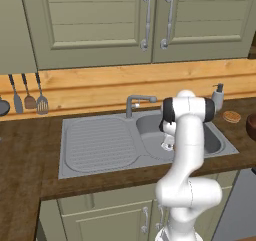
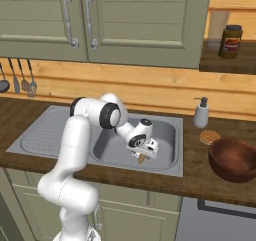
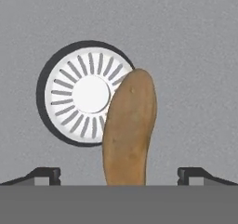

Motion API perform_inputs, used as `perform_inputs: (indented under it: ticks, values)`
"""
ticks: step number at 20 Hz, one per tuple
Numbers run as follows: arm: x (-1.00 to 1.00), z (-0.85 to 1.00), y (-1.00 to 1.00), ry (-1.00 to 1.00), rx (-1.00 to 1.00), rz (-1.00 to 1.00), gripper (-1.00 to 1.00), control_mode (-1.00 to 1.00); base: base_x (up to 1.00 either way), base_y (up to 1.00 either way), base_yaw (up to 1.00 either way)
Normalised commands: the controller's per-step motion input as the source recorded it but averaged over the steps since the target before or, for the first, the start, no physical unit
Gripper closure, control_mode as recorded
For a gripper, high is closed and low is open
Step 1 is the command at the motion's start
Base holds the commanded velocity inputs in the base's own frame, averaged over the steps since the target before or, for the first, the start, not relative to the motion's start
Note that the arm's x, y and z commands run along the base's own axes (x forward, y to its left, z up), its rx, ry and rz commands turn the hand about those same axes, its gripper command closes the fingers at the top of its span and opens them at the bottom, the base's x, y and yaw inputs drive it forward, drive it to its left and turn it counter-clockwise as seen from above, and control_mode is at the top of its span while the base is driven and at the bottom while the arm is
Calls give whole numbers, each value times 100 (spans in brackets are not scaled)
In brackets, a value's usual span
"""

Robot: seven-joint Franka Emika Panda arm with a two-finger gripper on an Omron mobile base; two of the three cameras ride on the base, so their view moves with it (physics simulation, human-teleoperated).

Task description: Pick the sweet potato from the sink and place it in the bowl. Then pick the bowl and place it in the microwave. Then close the microwave door and press the start button.

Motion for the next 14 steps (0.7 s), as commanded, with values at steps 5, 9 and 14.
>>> perform_inputs:
  ticks: [5,9,14]
  values:
    - [13,-23,-1,0,0,0,-100,-100,0,0,0]
    - [6,-22,-7,0,0,0,-100,-100,0,0,0]
    - [0,-18,1,0,0,0,100,-100,0,0,0]
